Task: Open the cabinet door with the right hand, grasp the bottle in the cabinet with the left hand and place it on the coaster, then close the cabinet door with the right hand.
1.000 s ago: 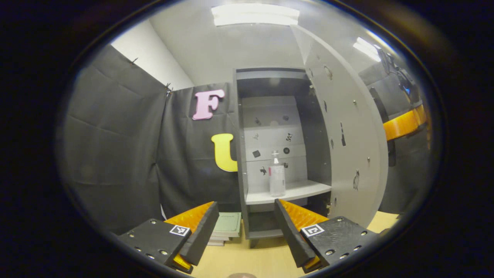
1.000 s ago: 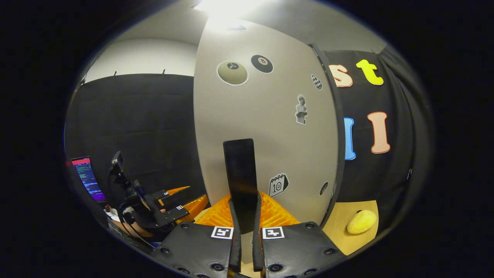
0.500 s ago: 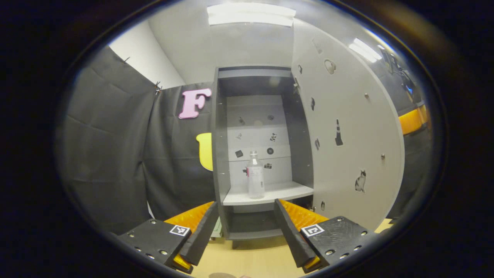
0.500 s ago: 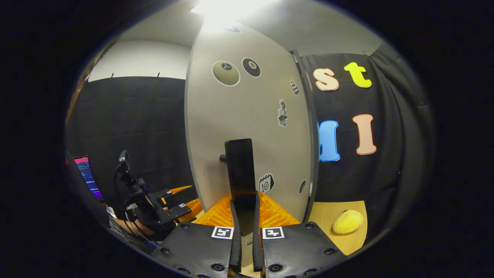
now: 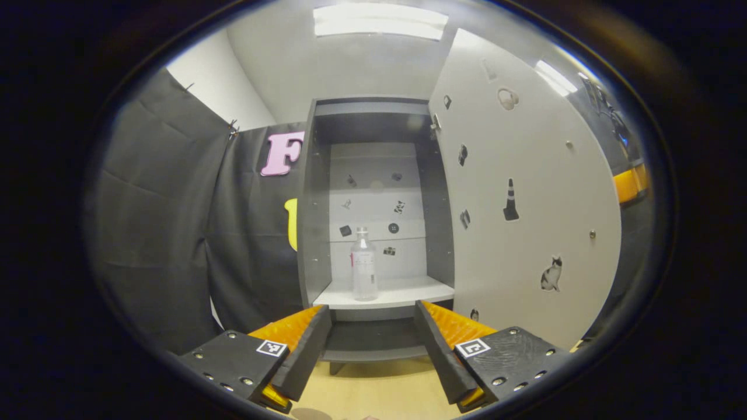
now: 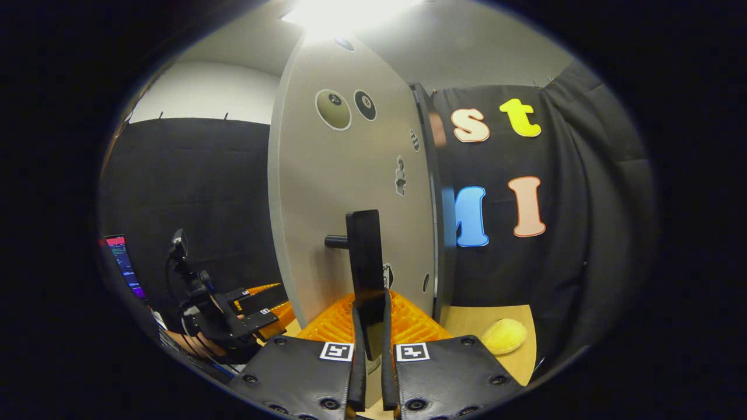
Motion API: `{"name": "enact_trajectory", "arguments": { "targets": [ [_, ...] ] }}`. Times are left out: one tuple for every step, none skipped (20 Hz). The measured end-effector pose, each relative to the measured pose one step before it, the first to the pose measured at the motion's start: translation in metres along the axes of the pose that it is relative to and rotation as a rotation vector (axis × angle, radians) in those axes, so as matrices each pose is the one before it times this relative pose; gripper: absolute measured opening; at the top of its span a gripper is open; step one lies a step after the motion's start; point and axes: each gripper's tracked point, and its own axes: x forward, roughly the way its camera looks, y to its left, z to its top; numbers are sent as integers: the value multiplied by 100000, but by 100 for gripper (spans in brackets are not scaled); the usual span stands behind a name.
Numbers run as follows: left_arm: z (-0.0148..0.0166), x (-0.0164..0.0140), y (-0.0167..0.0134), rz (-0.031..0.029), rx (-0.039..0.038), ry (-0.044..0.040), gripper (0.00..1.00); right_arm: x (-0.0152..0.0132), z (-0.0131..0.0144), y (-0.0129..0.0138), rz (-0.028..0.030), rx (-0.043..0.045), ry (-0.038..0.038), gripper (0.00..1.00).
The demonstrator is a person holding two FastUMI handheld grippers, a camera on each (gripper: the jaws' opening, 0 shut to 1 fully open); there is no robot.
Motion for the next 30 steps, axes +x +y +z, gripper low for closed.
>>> {"name": "enact_trajectory", "arguments": {
  "targets": [
    [66,-24,-263,130,298,-131,87,-43,4,-333,-1617,-417,-853,13],
    [65,131,-381,-25,296,83,89,-302,-63,-148,-816,251,-476,13],
    [-70,-99,-378,88,303,168,87,-163,8,62,-34,835,-650,11],
    [22,149,-356,204,341,284,87,-216,35,104,574,1074,-596,11],
    [-74,251,-143,454,215,497,87,-37,51,16,437,684,-458,12],
    [7,164,-190,424,7,440,87,-281,42,-21,472,-285,-136,11],
    [143,20,-159,498,-155,196,87,-1,-83,-8,164,-1374,12,16],
    [364,8,-134,846,150,-134,87,-645,-60,-34,339,-1436,175,16],
    [270,72,-132,1094,634,-273,87,-686,47,186,1419,-676,-927,22],
    [330,30,-114,1210,908,-385,87,-939,113,34,951,102,-1000,21],
    [403,-19,84,1232,1087,-434,87,-887,-82,-202,843,-555,-994,23],
    [304,248,84,1259,975,-231,89,-1144,-24,-394,-685,-765,-953,24],
    [200,307,187,918,700,-56,87,-1104,80,-1022,-4242,-1538,-961,25],
    [446,283,44,535,411,-257,87,-1137,-2,-1377,-4222,-634,-507,24],
    [505,209,15,149,329,-489,89,-783,-387,-1485,-4688,100,-161,28],
    [465,379,82,-123,357,-197,87,-1083,-363,-1306,-3854,781,304,27],
    [414,437,227,40,134,-1,87,-604,-648,-1135,-2580,594,507,36],
    [368,541,177,-149,-209,-50,87,-860,-581,-1154,-2161,131,157,45],
    [315,640,2,-441,-340,-120,87,-748,-631,-1131,-2699,-348,308,67],
    [213,683,196,-342,-68,-70,87,-576,-534,-1351,-3805,-374,549,79],
    [-8,829,296,52,86,45,87,-257,-838,-881,-3551,-164,688,99],
    [-20,954,234,72,-110,218,87,-127,-619,-1056,-3363,242,714,100],
    [-12,902,150,-194,-748,63,87,51,-718,-486,-3141,368,485,94],
    [26,931,-29,-707,-1240,62,87,-481,-393,-632,-2700,416,409,99],
    [11,812,89,-789,-812,323,87,-512,-272,-131,-2187,496,310,99],
    [30,1148,155,-664,55,110,87,-372,-94,-293,-1496,229,-43,99],
    [145,1216,352,-328,305,-367,87,367,30,-84,-1880,-65,-402,99],
    [228,1135,190,-646,286,-334,87,486,215,-414,-2524,-269,-306,94],
    [57,1116,56,-715,-53,-125,87,1652,378,-267,-2298,-50,-140,99],
    [11,1249,171,-781,-520,-82,89,793,51,-240,-1527,219,94,99]
  ]
}}
